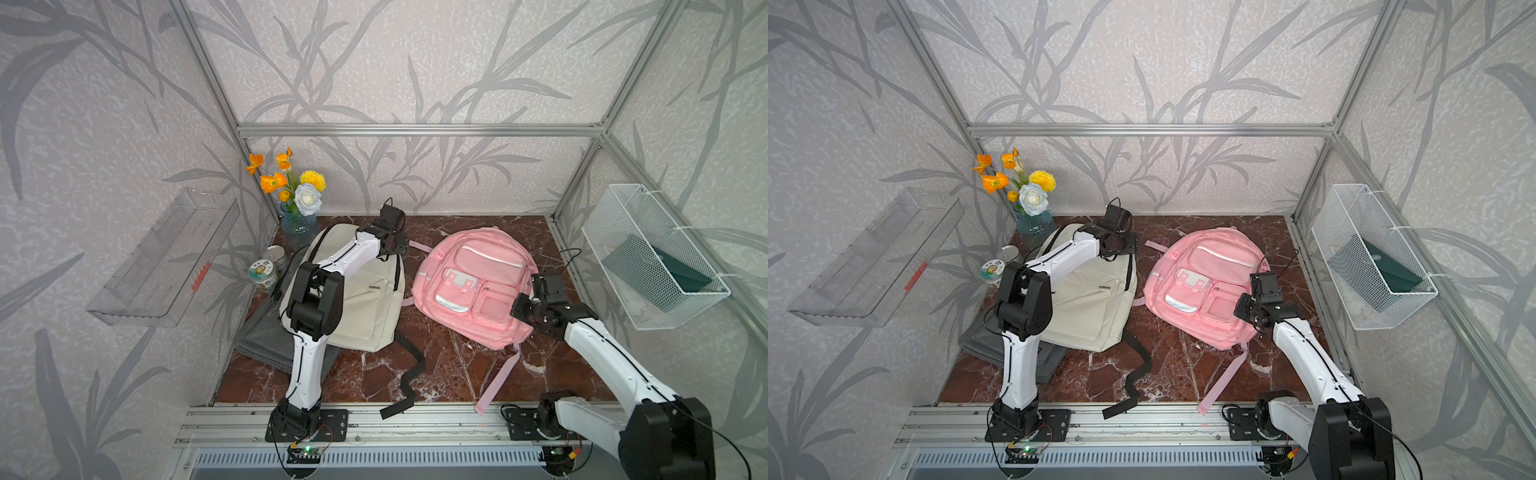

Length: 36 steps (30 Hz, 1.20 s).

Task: Zip up the backpack
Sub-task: Adjust the backpack at the center of the board.

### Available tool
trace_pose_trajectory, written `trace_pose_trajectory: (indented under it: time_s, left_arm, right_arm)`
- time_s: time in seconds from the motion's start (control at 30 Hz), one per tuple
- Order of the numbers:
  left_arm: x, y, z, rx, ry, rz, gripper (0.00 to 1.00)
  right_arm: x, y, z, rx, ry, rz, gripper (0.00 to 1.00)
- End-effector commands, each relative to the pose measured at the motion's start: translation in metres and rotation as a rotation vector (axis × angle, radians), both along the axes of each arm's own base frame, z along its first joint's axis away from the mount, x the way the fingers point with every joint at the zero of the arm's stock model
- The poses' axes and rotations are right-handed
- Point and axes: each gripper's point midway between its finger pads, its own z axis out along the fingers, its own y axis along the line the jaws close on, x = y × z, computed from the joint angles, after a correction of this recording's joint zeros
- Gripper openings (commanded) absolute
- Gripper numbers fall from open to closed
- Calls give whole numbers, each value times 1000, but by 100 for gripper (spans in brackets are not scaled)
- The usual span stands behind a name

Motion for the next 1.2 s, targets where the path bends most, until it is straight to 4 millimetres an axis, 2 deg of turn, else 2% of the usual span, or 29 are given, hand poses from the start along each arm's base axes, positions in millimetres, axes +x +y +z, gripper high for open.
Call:
trace_pose_trajectory:
  time_s: [0.0,0.03,0.13,0.2,0.33,0.47,0.63,0.73,0.8,1.0,1.07,1.17]
  left_arm:
    - [-31,-45,31,-3,0,-103,82]
    - [-40,-56,34,-2,-1,-124,82]
    - [-64,-82,35,-8,19,-194,82]
    - [-79,-99,31,-9,41,-240,82]
    - [-106,-125,16,6,86,-317,81]
    - [-120,-137,-4,29,128,-349,80]
    - [-124,-129,-26,71,158,-330,79]
    - [-124,-127,-36,92,177,-332,80]
    - [-122,-125,-41,92,188,-327,78]
    - [-123,-125,-58,90,226,-323,74]
    - [-123,-124,-64,94,236,-318,73]
    - [-117,-121,-73,99,244,-306,72]
  right_arm:
    - [-18,0,6,9,-2,-4,0]
    - [-22,-2,8,4,-12,-10,6]
    - [-22,-2,23,6,-73,3,33]
    - [-16,-6,37,-20,-104,12,44]
    - [9,-13,45,-15,-109,17,45]
    - [34,-20,41,-4,-90,-10,45]
    - [63,-24,29,-25,-64,-3,46]
    - [72,-20,16,-3,-17,4,46]
    - [75,-30,8,-25,4,-44,47]
    - [106,-44,10,-55,-58,-88,46]
    - [120,-42,2,-43,-47,-73,46]
    - [124,-34,-20,-12,61,-42,45]
